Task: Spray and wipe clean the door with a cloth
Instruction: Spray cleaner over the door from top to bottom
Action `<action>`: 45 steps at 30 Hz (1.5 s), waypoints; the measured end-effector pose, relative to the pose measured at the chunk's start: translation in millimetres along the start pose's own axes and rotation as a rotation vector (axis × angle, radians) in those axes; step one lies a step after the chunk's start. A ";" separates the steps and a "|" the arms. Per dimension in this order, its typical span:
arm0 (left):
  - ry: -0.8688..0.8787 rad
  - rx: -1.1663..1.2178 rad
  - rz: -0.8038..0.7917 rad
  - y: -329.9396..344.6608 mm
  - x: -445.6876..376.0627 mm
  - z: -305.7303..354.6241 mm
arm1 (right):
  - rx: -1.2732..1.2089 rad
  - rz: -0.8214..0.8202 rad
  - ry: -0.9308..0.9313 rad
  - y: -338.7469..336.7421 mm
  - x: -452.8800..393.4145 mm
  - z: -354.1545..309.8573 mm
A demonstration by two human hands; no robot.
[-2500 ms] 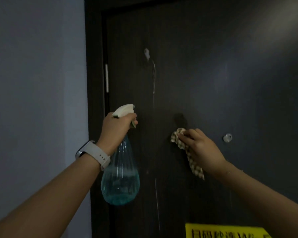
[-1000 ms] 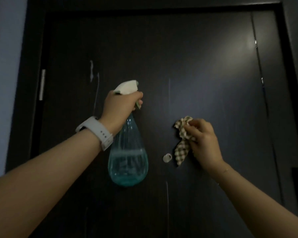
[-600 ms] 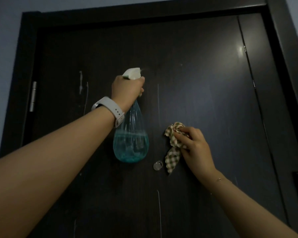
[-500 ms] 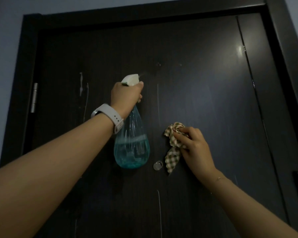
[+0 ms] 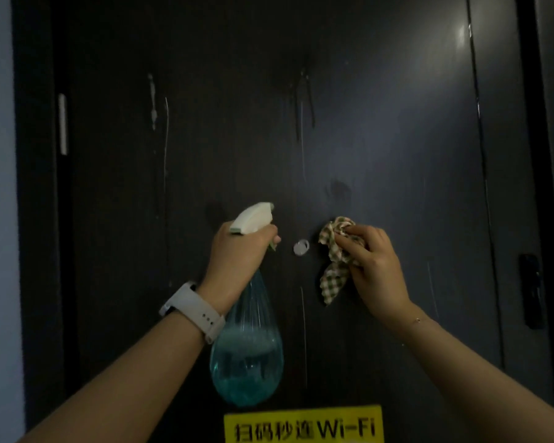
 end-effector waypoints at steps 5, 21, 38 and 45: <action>-0.091 -0.072 -0.079 -0.2 47.7 -60.1 | 0.054 -0.092 0.098 -8.5 36.1 8.4; -0.031 -0.171 -0.080 8.5 85.2 -96.2 | 0.180 -0.198 0.051 -56.0 32.9 7.2; 0.100 0.038 0.052 150.8 27.5 58.6 | 0.087 0.056 0.071 -138.3 -70.6 212.5; 0.243 0.108 0.106 210.3 -44.9 143.8 | -0.078 0.134 -0.076 -119.2 -56.9 237.0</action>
Point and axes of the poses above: each hand's wrist, its own x-axis away from the middle knuckle, its own y-axis out of the palm, z = x × y, the point moved 3 cm from there along -x, towards the middle knuckle, and after that the axes turned 5 degrees about z, right-handed, at the moved point
